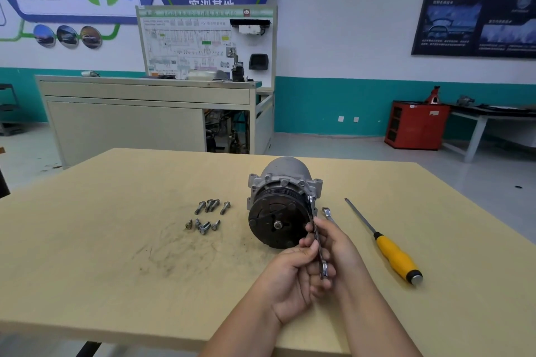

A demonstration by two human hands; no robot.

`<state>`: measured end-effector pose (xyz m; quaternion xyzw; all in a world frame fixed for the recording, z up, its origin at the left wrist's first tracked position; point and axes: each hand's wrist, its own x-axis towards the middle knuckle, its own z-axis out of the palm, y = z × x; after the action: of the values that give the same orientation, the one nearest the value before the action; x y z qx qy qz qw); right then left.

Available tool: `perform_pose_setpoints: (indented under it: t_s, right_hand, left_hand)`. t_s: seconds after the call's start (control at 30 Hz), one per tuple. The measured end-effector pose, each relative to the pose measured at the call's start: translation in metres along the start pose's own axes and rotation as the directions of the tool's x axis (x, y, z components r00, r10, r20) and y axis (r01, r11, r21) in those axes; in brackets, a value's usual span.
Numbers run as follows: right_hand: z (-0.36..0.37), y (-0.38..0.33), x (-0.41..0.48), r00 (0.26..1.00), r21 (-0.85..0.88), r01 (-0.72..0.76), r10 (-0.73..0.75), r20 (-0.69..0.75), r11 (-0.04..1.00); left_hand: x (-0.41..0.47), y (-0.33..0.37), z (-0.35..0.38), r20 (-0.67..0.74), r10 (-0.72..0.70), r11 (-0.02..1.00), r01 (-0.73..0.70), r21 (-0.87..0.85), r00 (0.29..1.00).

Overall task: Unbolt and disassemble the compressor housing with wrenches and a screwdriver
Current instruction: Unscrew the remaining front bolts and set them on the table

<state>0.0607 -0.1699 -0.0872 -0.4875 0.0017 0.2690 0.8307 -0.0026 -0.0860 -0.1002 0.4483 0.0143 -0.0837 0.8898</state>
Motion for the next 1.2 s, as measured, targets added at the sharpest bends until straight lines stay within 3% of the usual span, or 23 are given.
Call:
perform_pose_setpoints:
  t_s: [0.3, 0.5, 1.0, 1.2]
  right_hand:
    - [0.000, 0.000, 0.007, 0.985, -0.133, 0.173, -0.174, 0.005, 0.976]
    - [0.000, 0.000, 0.005, 0.992, -0.013, 0.122, -0.122, 0.016, 0.992]
    - [-0.002, -0.005, 0.003, 0.988, -0.031, 0.155, -0.155, 0.013, 0.987]
    - [-0.002, -0.008, 0.001, 0.995, 0.030, 0.088, -0.089, 0.038, 0.996]
  left_hand:
    - [0.000, -0.003, -0.001, 0.043, 0.040, 0.990, -0.045, 0.133, 0.998]
    - [-0.003, -0.004, 0.001, 0.105, 0.010, 0.978, -0.031, 0.205, 0.994]
    - [0.004, -0.007, 0.003, 0.146, -0.008, 0.967, -0.030, 0.252, 0.989]
    - [0.006, -0.008, 0.004, 0.157, -0.001, 0.971, -0.037, 0.236, 0.988]
